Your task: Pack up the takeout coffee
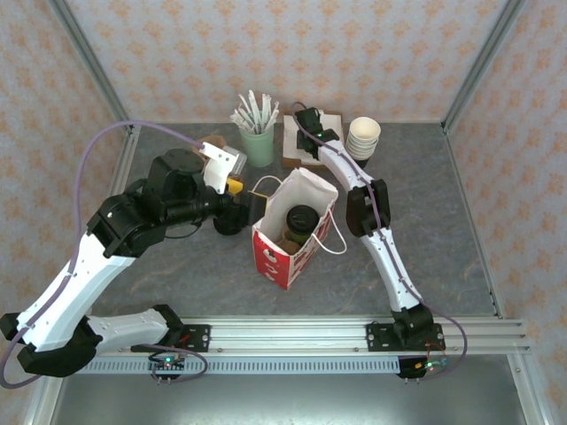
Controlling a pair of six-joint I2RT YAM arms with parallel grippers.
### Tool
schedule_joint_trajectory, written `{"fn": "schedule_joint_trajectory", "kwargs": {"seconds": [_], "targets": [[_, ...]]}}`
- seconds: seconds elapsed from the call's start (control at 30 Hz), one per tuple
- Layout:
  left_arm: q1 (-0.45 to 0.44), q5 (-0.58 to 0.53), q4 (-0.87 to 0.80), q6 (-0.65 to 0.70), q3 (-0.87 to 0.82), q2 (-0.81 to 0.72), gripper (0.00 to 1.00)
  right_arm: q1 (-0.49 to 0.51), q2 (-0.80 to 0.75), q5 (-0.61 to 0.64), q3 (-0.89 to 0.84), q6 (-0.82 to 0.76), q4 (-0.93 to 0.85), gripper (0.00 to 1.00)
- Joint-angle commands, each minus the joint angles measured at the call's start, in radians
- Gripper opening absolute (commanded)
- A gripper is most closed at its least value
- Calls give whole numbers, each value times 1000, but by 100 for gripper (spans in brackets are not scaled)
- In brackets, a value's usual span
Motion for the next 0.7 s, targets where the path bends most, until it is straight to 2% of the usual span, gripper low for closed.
{"fn": "schedule_joint_trajectory", "kwargs": {"seconds": [0.0,0.1,0.5,0.67], "targets": [[-10,-27,6,-8,-8,-21,77,-7,-26,-14,1,3,18,48],[-10,-24,7,-11,-12,-22,77,-6,-44,-13,4,-3,34,41],[-8,-25,13,-14,-24,-33,77,-6,-182,-10,39,-44,39,33],[-9,-23,14,-16,-22,-33,77,-6,-243,-5,49,-69,37,27]]}}
